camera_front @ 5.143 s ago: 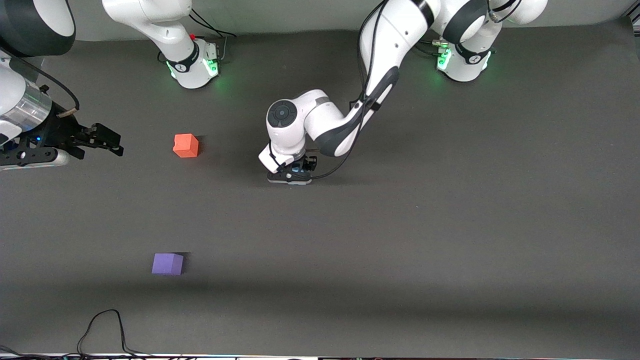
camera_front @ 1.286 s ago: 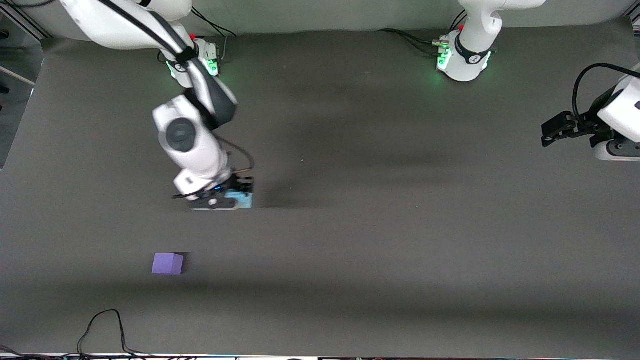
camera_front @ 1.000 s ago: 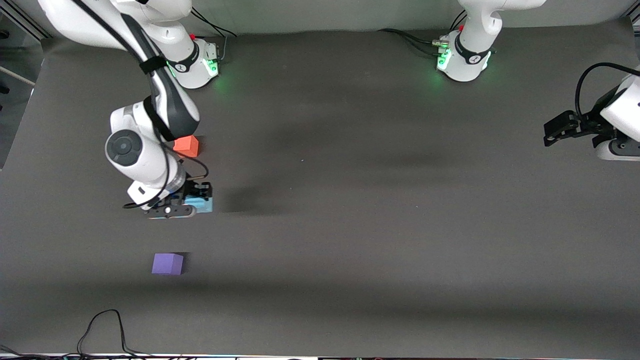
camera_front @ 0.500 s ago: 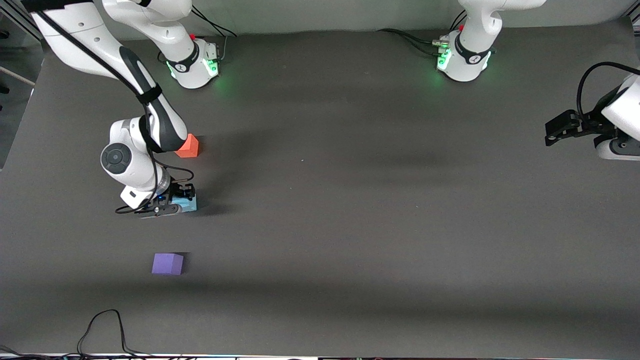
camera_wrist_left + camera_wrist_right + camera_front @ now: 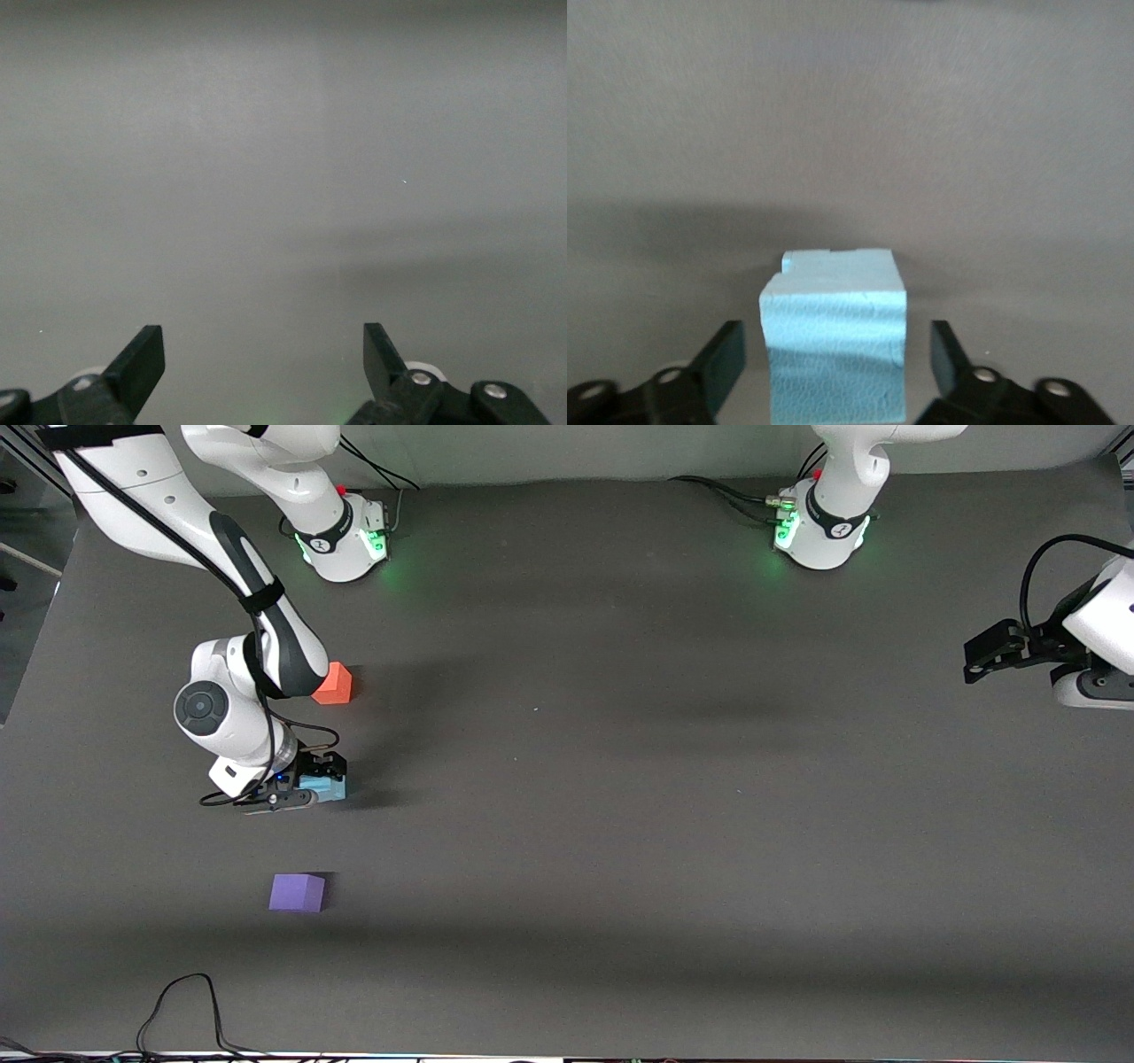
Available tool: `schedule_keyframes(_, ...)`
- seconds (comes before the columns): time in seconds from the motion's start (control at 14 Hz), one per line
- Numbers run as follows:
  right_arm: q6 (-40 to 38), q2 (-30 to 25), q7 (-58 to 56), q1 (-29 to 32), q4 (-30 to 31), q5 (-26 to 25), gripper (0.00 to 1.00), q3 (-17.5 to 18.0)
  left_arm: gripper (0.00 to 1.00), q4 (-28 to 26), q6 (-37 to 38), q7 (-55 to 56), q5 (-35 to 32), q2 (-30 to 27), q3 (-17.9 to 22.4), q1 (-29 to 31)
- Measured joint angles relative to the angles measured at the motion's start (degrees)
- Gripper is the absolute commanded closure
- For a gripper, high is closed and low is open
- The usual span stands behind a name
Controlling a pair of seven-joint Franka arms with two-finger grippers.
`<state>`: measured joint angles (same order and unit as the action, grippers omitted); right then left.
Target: Place blue block between orange and purple blocks
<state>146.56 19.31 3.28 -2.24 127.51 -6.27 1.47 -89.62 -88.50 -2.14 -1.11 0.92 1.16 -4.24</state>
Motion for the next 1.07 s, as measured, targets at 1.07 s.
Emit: schedule_keyframes(1.07, -48.45, -20.92, -1.95, -0.21, -26.09, 9.66, 0.00, -1.93, 0.00, 0.04, 0.15, 0.34, 0.03, 0.00, -0.04, 0.14)
